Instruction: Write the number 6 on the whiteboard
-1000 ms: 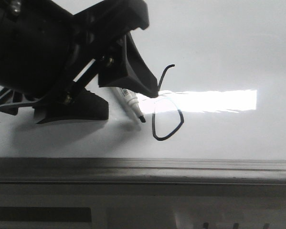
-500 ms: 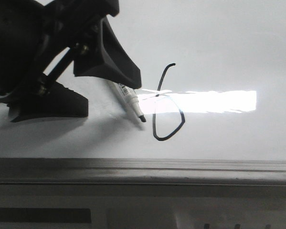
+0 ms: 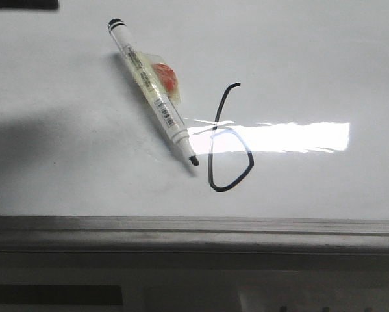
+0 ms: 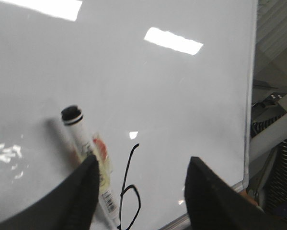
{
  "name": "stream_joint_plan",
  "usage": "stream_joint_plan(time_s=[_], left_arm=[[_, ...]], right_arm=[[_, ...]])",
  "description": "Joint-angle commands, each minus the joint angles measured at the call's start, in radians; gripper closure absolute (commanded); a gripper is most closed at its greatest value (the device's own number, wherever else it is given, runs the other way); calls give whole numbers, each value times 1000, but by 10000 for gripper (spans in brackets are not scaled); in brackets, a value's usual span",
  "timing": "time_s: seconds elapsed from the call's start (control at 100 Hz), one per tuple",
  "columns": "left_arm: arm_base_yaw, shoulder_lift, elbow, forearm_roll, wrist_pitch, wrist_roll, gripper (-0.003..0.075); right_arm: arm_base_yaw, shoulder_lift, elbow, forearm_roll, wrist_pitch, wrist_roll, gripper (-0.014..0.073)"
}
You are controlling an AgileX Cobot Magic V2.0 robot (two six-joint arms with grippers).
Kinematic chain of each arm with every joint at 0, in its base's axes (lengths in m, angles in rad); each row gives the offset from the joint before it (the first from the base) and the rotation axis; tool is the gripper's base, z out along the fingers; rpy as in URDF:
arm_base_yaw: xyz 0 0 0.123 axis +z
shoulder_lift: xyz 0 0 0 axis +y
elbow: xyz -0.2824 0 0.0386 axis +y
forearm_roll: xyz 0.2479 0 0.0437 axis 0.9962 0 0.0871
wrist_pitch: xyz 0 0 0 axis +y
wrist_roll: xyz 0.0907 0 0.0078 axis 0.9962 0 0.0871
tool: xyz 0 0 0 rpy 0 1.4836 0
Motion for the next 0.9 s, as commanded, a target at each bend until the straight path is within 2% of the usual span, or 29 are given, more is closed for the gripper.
stream_joint_plan(time_s=[0.0, 0.12, 0.22, 0.34, 0.56, 0.89], left_arm=[[-1, -85, -25, 87, 20, -8, 472], [-1, -184, -16, 234, 81, -8, 624], [-1, -255, -1, 324, 139, -8, 739], [-1, -303, 19, 359, 175, -8, 741], [-1, -311, 46, 359, 180, -8, 741], [-1, -311, 46, 359, 177, -8, 741]], right_arm=[[-8, -32, -29, 10, -56, -3, 664], [-8, -97, -29, -43, 35, 22, 664], [-8, -157, -29, -160, 130, 193, 664], [-8, -223, -29, -264, 222, 337, 664], [-8, -269, -29, -248, 284, 337, 664], [-8, -267, -29, -248, 283, 337, 664]])
